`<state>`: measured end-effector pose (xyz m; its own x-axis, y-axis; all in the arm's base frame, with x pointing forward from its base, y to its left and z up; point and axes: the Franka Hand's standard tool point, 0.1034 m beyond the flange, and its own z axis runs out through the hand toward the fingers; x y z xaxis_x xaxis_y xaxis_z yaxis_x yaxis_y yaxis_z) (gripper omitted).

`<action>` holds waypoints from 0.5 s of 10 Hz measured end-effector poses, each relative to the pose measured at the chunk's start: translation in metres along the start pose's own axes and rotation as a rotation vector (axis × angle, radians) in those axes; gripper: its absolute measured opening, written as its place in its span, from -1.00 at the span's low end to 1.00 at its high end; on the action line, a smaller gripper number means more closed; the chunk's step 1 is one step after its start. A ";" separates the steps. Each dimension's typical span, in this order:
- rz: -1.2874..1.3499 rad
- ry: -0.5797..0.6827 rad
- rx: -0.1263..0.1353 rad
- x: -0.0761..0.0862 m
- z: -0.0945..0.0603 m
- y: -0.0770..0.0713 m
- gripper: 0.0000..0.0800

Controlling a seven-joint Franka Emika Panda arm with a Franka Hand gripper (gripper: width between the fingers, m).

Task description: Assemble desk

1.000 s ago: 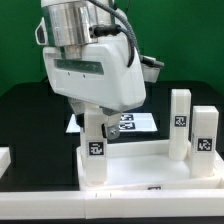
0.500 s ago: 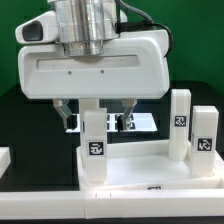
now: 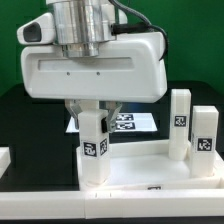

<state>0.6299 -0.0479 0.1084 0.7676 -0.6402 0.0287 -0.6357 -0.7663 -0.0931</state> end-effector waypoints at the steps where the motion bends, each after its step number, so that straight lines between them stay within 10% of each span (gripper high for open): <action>1: 0.184 0.000 0.001 0.000 0.000 0.000 -0.29; 5: 0.715 -0.035 0.026 -0.001 0.001 0.000 -0.29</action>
Offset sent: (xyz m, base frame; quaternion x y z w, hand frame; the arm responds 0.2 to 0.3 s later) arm 0.0072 0.0063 -0.0010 0.0258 -0.0273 0.3167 0.9478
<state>0.6295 -0.0472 0.1074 0.1663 -0.9828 -0.0800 -0.9823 -0.1580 -0.1011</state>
